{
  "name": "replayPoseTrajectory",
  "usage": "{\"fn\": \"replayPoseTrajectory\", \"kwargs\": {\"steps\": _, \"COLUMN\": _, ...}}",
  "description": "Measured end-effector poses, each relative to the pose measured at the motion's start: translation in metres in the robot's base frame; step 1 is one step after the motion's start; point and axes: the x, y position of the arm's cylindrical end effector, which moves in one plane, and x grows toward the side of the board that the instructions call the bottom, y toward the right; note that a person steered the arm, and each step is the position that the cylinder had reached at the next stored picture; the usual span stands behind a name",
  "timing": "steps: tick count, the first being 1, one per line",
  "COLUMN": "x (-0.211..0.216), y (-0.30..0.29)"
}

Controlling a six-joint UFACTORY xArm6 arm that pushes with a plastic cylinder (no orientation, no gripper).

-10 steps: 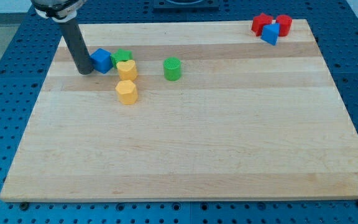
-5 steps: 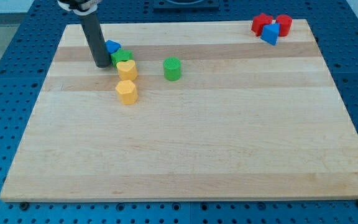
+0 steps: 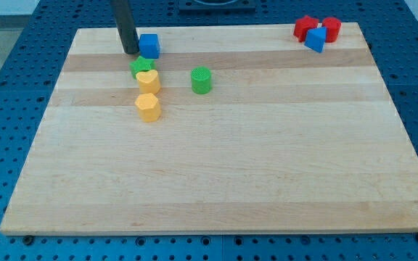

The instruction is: Move the blue cube closer to the the group of blocks

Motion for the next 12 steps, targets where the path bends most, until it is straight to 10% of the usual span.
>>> {"fn": "replayPoseTrajectory", "kwargs": {"steps": 7, "x": -0.021, "y": 0.060}}
{"fn": "replayPoseTrajectory", "kwargs": {"steps": 12, "x": -0.022, "y": 0.243}}
